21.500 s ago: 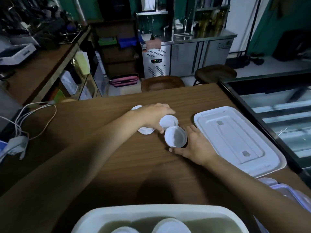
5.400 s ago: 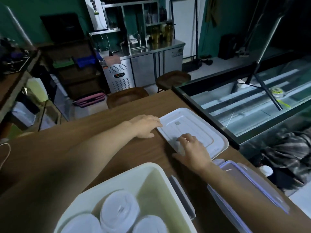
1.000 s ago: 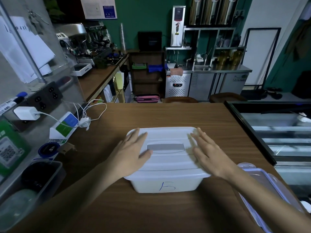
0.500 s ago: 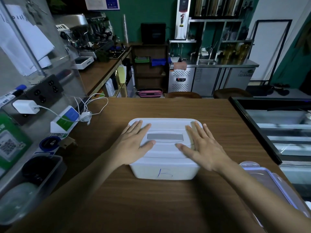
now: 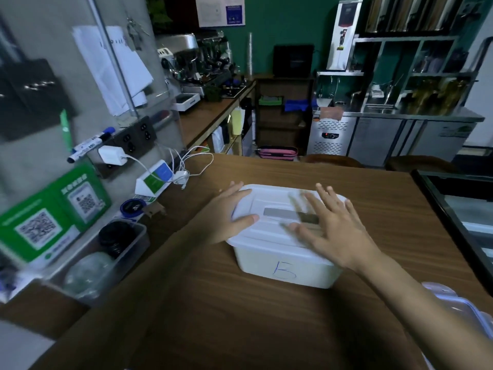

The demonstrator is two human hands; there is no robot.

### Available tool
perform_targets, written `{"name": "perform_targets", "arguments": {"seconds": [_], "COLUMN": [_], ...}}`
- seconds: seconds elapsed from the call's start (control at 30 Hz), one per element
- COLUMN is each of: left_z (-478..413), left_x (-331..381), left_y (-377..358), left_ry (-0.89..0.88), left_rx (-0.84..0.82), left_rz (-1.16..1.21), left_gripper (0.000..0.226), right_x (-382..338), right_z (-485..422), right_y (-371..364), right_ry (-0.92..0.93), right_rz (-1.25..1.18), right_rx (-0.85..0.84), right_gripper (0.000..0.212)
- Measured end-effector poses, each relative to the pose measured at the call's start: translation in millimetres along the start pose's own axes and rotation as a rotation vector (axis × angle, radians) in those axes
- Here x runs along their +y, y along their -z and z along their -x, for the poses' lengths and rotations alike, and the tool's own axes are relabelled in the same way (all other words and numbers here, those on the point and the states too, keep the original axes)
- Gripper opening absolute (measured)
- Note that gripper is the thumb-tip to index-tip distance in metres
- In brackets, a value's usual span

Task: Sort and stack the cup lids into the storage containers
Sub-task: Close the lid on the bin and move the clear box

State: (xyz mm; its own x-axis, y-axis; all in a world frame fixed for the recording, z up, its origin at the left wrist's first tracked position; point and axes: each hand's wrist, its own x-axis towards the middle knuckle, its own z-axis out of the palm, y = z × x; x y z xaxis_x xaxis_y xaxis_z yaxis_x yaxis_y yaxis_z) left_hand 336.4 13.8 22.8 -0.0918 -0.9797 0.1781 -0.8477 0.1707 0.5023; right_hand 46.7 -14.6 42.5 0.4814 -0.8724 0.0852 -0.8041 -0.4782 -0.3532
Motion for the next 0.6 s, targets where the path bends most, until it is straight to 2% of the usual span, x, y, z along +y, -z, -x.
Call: {"name": "perform_targets", "arguments": {"seconds": [0.1,0.2,0.3,0.43,0.5,0.6], "left_z": [33.8,71.6,114.0,165.9,186.1,210.0], "left_x": [-12.9,-34.4,-63.8,-103.8,-125.5,-153.4], "left_y": [22.4,49.2,75.7,96.8,104.7,106.9], "left_ry": [0.065,0.103,0.212,0.354,0.430,0.537], "left_rx": [0.043,0.120,0.159,0.199,0.203,0.226], "left_rz": [-0.100,-0.164,-0.146,-0.127,-0.152,-0.120], "left_gripper": [0.077,0.077,0.084,0.077,0.087,0.116], "right_x": [-40.1,-81.5,-126.8,-188.0,-213.4,-244.2], "right_z": [-10.4,-28.7,-48.7,-68.1,-80.1,-99.3], "right_y": [-13.3,-34.5,-52.9,-78.7,-94.8,-122.1], "right_ry": [0.179,0.332,0.433,0.539,0.577,0.610], "right_rz": [-0.073,-0.074,-0.072,-0.069,-0.073,-0.082], "right_rx": [-0.014,-0.024,-0.066,-0.154,-0.203,-0.296], "right_gripper": [0.087,0.088,0.089,0.090,0.092,0.101]}}
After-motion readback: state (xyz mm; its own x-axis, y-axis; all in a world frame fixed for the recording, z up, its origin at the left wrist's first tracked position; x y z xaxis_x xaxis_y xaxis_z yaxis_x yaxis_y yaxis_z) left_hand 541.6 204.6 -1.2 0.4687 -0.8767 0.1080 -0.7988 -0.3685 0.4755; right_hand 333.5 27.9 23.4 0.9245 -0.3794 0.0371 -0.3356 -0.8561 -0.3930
